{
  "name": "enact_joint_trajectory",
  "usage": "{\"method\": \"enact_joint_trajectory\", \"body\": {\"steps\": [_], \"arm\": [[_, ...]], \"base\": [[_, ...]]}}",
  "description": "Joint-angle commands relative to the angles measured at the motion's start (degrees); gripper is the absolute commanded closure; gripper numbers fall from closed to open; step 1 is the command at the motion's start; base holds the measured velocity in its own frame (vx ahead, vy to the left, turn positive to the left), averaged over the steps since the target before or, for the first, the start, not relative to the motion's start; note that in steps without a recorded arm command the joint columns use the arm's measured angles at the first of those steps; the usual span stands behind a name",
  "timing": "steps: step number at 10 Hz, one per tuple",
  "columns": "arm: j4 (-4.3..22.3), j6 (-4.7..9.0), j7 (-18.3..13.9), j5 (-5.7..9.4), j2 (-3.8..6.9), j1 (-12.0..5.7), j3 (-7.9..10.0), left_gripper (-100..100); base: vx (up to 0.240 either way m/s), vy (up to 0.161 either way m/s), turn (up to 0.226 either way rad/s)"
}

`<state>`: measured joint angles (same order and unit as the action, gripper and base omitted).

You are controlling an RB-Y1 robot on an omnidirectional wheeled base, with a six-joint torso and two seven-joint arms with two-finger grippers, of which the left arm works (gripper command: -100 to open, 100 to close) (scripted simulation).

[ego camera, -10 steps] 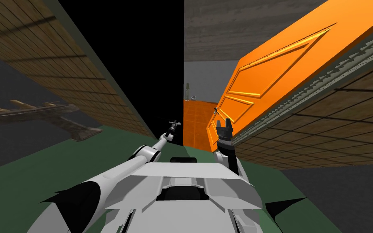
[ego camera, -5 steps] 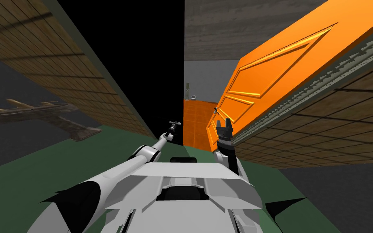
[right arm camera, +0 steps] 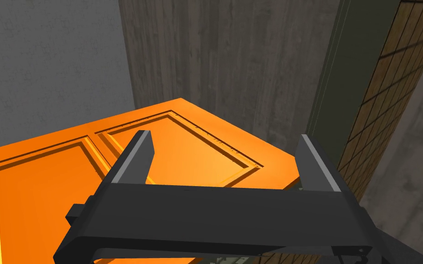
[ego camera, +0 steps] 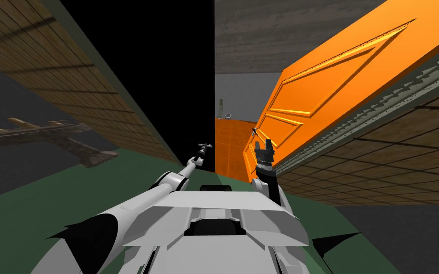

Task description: Push the door open

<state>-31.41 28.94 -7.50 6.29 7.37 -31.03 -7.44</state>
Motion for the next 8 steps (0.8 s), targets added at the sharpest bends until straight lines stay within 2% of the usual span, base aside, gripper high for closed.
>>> {"method": "enact_joint_trajectory", "body": {"steps": [1,5,6,7,8], "arm": [[0.1,0.73,0.4,0.38,0.72,-0.51,1.24,100],[0.5,0.77,1.6,1.22,1.81,-0.16,4.05,100],[0.5,0.77,1.6,1.22,1.81,-0.16,4.05,100],[0.7,0.79,2.1,1.58,2.27,-0.02,5.26,100],[0.7,0.8,2.3,1.7,2.43,0.03,5.67,100]], "base": [[0.211,-0.079,0.049],[0.198,-0.126,0.063],[0.112,-0.092,0.033],[0.121,-0.118,0.043],[0.15,-0.121,0.065]]}}
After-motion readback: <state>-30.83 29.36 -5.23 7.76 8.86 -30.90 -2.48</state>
